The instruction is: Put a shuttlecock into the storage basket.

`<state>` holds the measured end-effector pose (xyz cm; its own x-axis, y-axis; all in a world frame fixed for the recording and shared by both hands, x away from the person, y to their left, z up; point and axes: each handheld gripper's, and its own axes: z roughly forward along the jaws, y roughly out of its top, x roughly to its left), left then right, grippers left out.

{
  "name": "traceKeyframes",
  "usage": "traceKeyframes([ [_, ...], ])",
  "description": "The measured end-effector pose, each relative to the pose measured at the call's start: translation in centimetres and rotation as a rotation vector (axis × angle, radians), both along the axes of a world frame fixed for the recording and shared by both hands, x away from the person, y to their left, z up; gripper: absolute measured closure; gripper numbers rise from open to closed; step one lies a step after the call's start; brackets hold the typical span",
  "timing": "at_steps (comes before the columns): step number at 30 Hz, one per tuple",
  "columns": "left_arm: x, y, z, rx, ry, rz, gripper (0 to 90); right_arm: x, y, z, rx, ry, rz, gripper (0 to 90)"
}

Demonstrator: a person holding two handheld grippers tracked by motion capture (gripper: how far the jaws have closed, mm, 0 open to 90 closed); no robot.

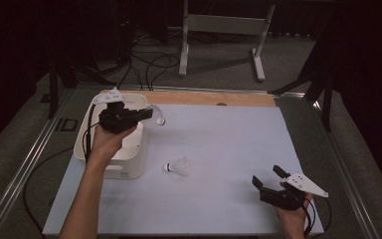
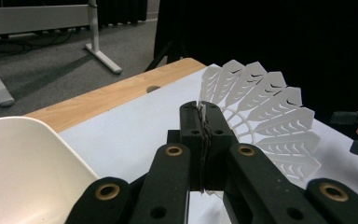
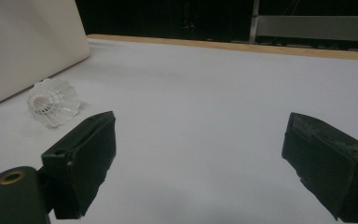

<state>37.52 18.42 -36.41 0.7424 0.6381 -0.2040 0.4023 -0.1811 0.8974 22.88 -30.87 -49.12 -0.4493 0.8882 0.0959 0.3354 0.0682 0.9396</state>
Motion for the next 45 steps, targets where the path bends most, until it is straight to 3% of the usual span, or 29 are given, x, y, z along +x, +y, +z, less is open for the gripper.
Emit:
traceKeyframes([
  [45,-0.2,2.1,-0.1,0.001,0.006,0.038,90.0,0.0,-0.1,0.0,0.0,-0.003,-0.003,9.9],
])
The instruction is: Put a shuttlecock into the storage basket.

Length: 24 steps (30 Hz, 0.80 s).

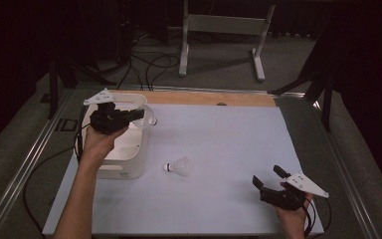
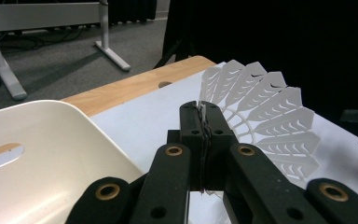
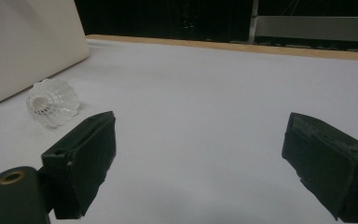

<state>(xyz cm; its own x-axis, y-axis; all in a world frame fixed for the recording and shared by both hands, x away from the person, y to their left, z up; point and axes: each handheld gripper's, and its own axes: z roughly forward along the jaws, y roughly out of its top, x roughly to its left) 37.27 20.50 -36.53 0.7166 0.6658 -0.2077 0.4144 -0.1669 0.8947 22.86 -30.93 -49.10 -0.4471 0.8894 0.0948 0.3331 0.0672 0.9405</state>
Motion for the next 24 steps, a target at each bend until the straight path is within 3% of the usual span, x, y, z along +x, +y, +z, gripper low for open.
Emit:
traceKeyframes([
  [24,-0.19,0.91,0.09,0.007,-0.006,0.018,90.0,0.01,0.04,-0.02,0.0,0.004,0.001,9.9],
])
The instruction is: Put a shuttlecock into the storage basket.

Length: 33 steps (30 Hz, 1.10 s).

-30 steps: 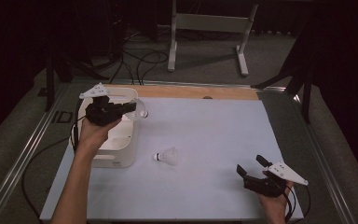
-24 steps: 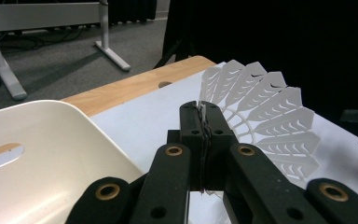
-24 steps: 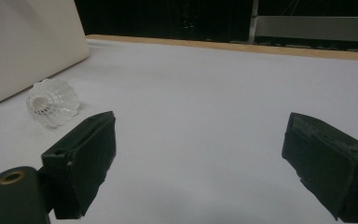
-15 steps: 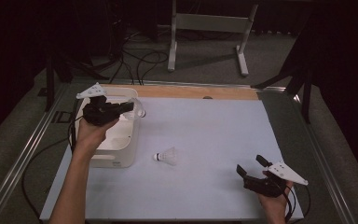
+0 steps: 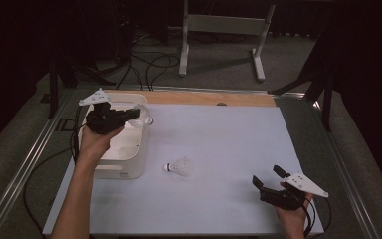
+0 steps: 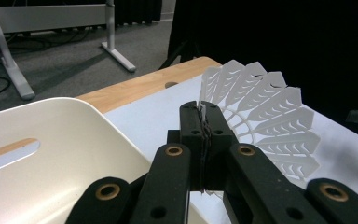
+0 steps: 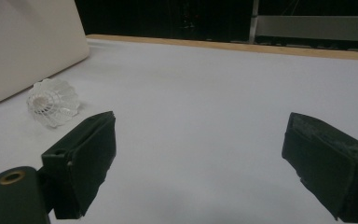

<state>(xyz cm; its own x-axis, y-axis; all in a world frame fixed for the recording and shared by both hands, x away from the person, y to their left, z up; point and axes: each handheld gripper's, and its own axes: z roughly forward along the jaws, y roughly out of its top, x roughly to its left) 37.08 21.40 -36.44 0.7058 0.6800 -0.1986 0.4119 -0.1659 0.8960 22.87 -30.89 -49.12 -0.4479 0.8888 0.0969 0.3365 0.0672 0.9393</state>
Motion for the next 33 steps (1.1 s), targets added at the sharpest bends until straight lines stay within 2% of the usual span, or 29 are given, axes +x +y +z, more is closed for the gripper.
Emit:
traceKeyframes([
  [33,-0.4,1.4,0.2,0.002,-0.005,0.031,90.0,0.0,0.0,0.0,-0.002,-0.003,0.0,9.9],
])
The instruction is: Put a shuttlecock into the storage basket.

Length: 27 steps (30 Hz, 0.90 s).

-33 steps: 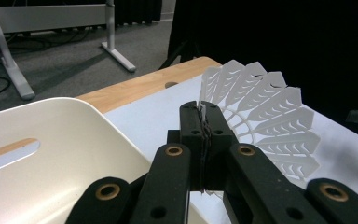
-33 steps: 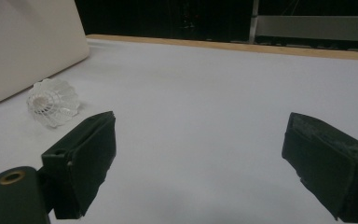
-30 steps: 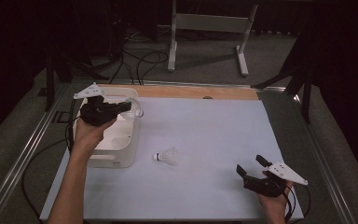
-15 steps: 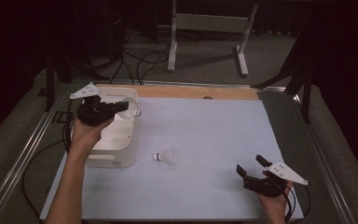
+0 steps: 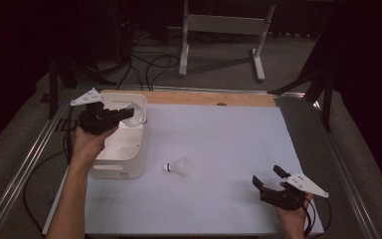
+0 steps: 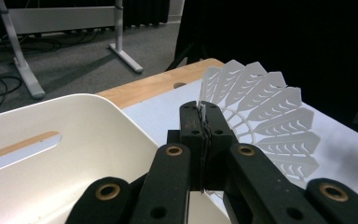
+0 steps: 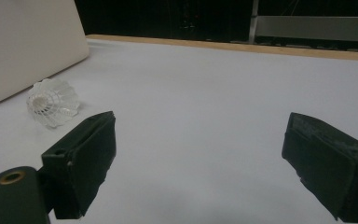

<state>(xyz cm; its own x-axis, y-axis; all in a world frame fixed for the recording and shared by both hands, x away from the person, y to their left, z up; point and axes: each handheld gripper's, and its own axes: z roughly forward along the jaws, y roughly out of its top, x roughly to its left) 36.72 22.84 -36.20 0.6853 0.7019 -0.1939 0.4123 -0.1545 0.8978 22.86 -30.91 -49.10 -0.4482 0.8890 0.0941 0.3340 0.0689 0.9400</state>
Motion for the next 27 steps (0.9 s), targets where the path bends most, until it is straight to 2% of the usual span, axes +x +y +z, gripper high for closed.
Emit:
traceKeyframes([
  [27,-0.3,1.3,-0.2,0.004,0.006,0.029,90.0,0.0,0.0,0.0,-0.001,0.0,0.001,9.9],
])
